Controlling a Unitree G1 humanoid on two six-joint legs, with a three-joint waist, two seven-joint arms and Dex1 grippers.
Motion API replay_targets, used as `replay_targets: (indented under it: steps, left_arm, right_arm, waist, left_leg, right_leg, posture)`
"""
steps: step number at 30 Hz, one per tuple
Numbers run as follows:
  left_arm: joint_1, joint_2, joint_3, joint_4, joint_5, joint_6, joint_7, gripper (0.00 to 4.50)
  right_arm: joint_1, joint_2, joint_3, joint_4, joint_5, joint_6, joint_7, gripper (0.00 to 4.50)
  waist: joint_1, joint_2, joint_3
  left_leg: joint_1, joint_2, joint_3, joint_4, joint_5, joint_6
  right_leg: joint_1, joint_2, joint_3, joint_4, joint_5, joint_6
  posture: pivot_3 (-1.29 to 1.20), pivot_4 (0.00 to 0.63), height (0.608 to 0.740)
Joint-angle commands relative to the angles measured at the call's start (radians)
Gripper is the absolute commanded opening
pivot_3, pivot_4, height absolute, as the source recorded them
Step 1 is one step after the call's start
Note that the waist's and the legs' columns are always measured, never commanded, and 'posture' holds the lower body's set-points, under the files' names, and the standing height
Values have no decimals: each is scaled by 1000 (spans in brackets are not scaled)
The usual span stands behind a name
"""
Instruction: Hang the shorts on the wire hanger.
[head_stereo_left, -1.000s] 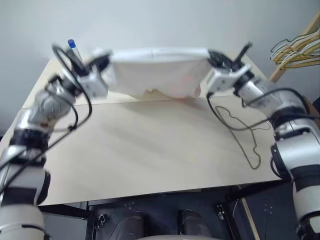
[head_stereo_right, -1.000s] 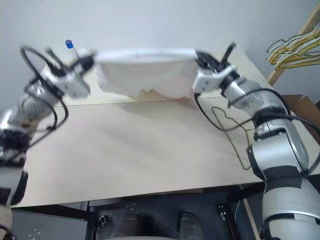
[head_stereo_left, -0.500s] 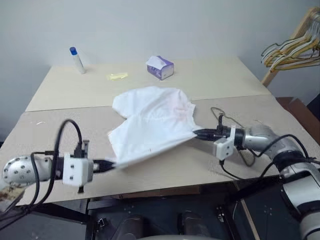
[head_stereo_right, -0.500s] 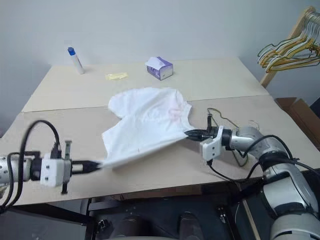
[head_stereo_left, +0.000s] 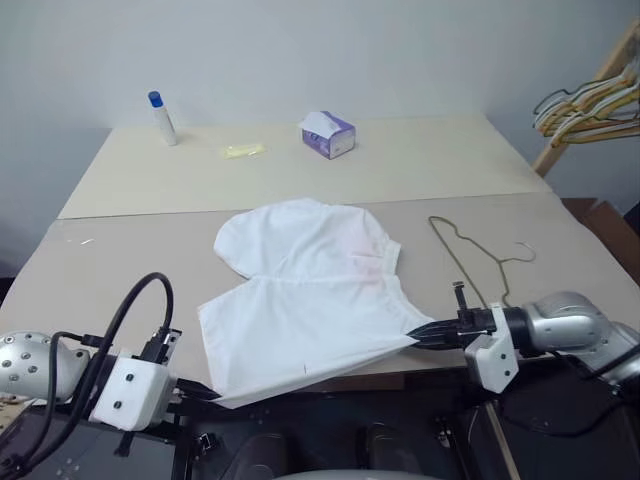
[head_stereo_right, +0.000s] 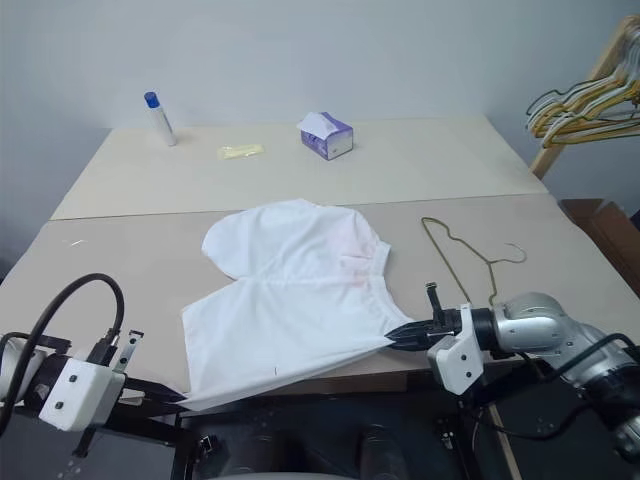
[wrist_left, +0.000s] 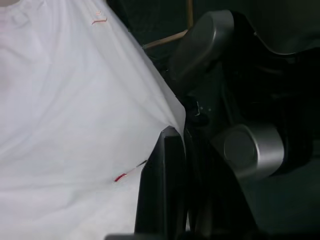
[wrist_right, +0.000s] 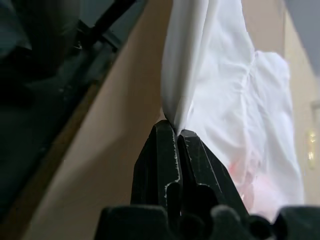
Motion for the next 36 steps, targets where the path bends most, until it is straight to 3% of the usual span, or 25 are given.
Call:
replay_targets:
  steps: [1,3,7,9,11,12,14,15,16,19,23,30,34,36]
  left_arm:
    - [-140,-46,-23,67,-12,73,26,26]
    - [-332,-111,-75,152,-11,146,96,26]
    - [-745,-238,-187,428,149,178,185,26]
    - [-1122,-347,-280,749,383,157,404,26]
    - [-1394,-421,-351,1013,553,118,579,26]
    - [-1532,-449,-390,1163,645,88,717,26]
    - [-1796,-502,-441,1432,776,74,1019,26]
    - [-1882,-522,-453,1527,803,69,1116,26]
    - [-1969,-530,-459,1599,833,49,1250,26]
    - [-2127,-541,-444,1708,863,-46,1495,26]
    - [-2182,-528,-443,1727,886,-221,1578,26]
    - [-1973,-510,-418,1624,828,-498,1366,26]
    - [-1658,-488,-365,1375,618,-601,1031,26]
    - [-1494,-470,-346,1213,521,-559,901,26]
  right_arm:
    - [-47,21,-100,-30,89,250,15,0]
    - [-123,82,-130,-6,133,370,39,0]
    - [-339,219,-166,167,87,498,77,0]
    - [-586,340,-154,425,-85,505,-77,0]
    - [-771,432,-144,648,-221,492,-235,0]
    - [-869,474,-140,768,-288,492,-372,0]
    - [-1046,533,-122,968,-420,492,-689,0]
    - [-1102,551,-116,1038,-459,487,-793,0]
    - [-1157,560,-120,1090,-492,466,-927,0]
    - [-1258,574,-156,1172,-537,372,-1208,0]
    - [-1292,558,-163,1202,-584,258,-1351,0]
    - [-1154,515,-133,1216,-629,83,-1212,0]
    - [-1001,502,-149,1207,-567,-64,-916,0]
    - [-934,486,-123,1191,-581,-144,-811,0]
  waist:
    - [1,0,0]
    - [6,1,-1]
    - [21,1,-3]
    - [28,1,-5]
    - [38,0,-6]
    - [40,0,-9]
    - [51,-2,-12]
    - [54,-3,-13]
    - [54,-5,-13]
    - [53,-5,-13]
    - [49,-5,-14]
    - [15,-4,-14]
    - [-9,-3,-15]
    - [-24,-3,-15]
  left_leg:
    - [1,0,0,0,0,0]
    - [2,0,0,1,0,0]
    - [-2,-2,-1,3,0,0]
    - [-3,-4,-1,3,1,-1]
    - [-9,-5,3,6,5,-7]
    - [-15,-4,2,6,10,-16]
    - [-21,-4,3,4,12,-18]
    - [-25,-5,3,4,11,-18]
    - [-39,-6,3,2,12,-18]
    - [-44,-7,2,-7,11,-20]
    - [-46,-6,-1,-20,10,-22]
    - [-41,-7,1,-16,12,-20]
    - [-27,-4,3,-11,14,-21]
    - [-26,-3,3,-5,14,-20]
  right_leg:
    - [1,0,0,0,0,0]
    - [1,0,0,1,0,0]
    - [-2,2,-1,0,5,4]
    - [-1,2,-2,0,10,-3]
    - [-3,3,-7,0,14,-5]
    - [-7,5,-8,-1,18,-5]
    - [-13,5,-9,0,20,-4]
    - [-18,4,-8,0,20,-4]
    - [-33,3,-8,-2,20,-4]
    - [-42,2,-15,-2,20,-4]
    - [-42,0,-34,-18,19,-2]
    - [-29,-1,-35,-24,19,-2]
    - [-16,-1,-33,-17,20,-3]
    - [-16,0,-31,-13,20,-4]
  posture:
    - [178,74,740]
    - [184,66,740]
    - [191,35,740]
    - [190,12,740]
    - [194,0,740]
    - [197,0,740]
    - [200,0,740]
    - [201,0,740]
    - [203,0,740]
    - [200,0,740]
    - [203,0,740]
    - [210,0,740]
    - [205,0,740]
    - [200,0,740]
